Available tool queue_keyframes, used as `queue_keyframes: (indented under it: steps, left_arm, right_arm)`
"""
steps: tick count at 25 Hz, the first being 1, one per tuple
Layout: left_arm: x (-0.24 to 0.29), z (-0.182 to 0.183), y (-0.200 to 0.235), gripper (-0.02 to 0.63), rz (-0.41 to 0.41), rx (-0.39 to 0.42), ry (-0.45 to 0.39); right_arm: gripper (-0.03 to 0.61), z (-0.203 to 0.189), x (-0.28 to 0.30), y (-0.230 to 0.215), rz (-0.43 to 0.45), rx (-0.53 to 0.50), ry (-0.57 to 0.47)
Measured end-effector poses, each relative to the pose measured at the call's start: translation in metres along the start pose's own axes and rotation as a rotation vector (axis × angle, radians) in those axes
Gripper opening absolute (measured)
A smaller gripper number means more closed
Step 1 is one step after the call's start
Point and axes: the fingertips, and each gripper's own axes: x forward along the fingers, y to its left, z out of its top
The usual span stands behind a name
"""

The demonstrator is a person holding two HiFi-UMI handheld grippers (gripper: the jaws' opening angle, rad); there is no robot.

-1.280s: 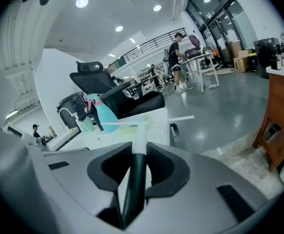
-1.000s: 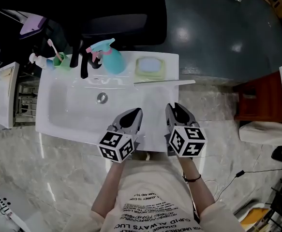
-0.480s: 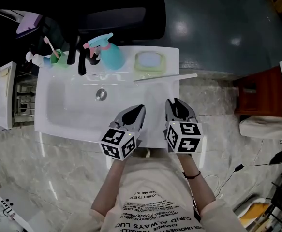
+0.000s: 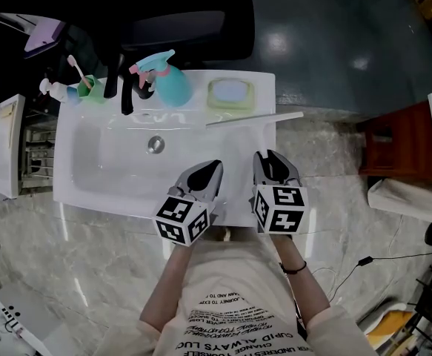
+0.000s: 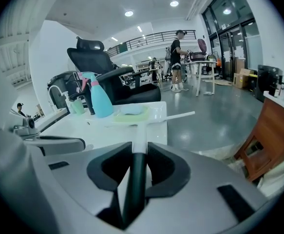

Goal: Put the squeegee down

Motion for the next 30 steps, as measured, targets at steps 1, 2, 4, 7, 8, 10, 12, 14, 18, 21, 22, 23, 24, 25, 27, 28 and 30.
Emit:
queue_keyframes:
  steps: [1,2,4,7,8,10,12,14,18,21,22,23,24,25,27,28,30]
  left_arm:
    - [0.0,0.0,0.0,0.023,0.0,0.002,0.0]
    - [-0.001,0.0,0.0,0.023,-0.001,0.004,-0.001]
    - [-0.001,0.001,-0.001,0.023,-0.002,0.008,-0.004]
    - [-0.002,0.004,-0.003,0.023,-0.006,0.018,-0.013]
    - [-0.003,0.006,-0.004,0.023,-0.009,0.022,-0.018]
    - [-0.003,0.01,-0.006,0.023,-0.016,0.034,-0.03]
    - [-0.005,0.016,-0.009,0.023,-0.022,0.048,-0.043]
    - [-0.006,0.024,-0.012,0.023,-0.026,0.063,-0.059]
    - [-0.009,0.041,-0.02,0.023,-0.039,0.103,-0.102]
    - [-0.014,0.053,-0.029,0.023,-0.067,0.141,-0.134]
    - [-0.015,0.057,-0.033,0.023,-0.076,0.155,-0.143]
    - [-0.017,0.06,-0.036,0.023,-0.084,0.168,-0.151]
    - [-0.018,0.064,-0.039,0.023,-0.091,0.181,-0.161]
    - [-0.02,0.068,-0.041,0.023,-0.098,0.194,-0.171]
    - [-0.023,0.077,-0.046,0.023,-0.108,0.219,-0.192]
    - [-0.024,0.08,-0.048,0.023,-0.112,0.231,-0.202]
    - [-0.029,0.087,-0.05,0.023,-0.116,0.249,-0.218]
  right_arm:
    - [0.098,0.0,0.0,0.0,0.005,0.004,0.001]
    - [0.1,-0.001,0.0,0.0,0.009,0.006,0.002]
    - [0.1,-0.001,0.0,0.001,0.02,0.007,0.001]
    - [0.108,-0.002,0.0,0.002,0.04,0.02,-0.005]
    - [0.115,-0.002,-0.001,0.003,0.045,0.023,-0.009]
    - [0.121,0.0,-0.003,0.004,0.059,0.026,-0.024]
    - [0.127,0.005,-0.006,0.006,0.076,0.026,-0.046]
    - [0.127,0.012,-0.011,0.006,0.091,0.024,-0.077]
    - [0.127,0.029,-0.021,0.004,0.108,0.016,-0.139]
    - [0.123,0.04,-0.031,0.004,0.131,0.013,-0.176]
    - [0.112,0.043,-0.034,0.003,0.14,0.012,-0.187]
    - [0.099,0.046,-0.037,0.003,0.146,0.008,-0.2]
    - [0.084,0.049,-0.041,0.002,0.151,0.002,-0.214]
    - [0.075,0.054,-0.044,0.001,0.156,-0.007,-0.229]
    - [0.061,0.062,-0.051,0.0,0.165,-0.024,-0.255]
    - [0.057,0.065,-0.055,0.0,0.168,-0.029,-0.265]
    - [0.04,0.071,-0.062,-0.002,0.17,-0.035,-0.286]
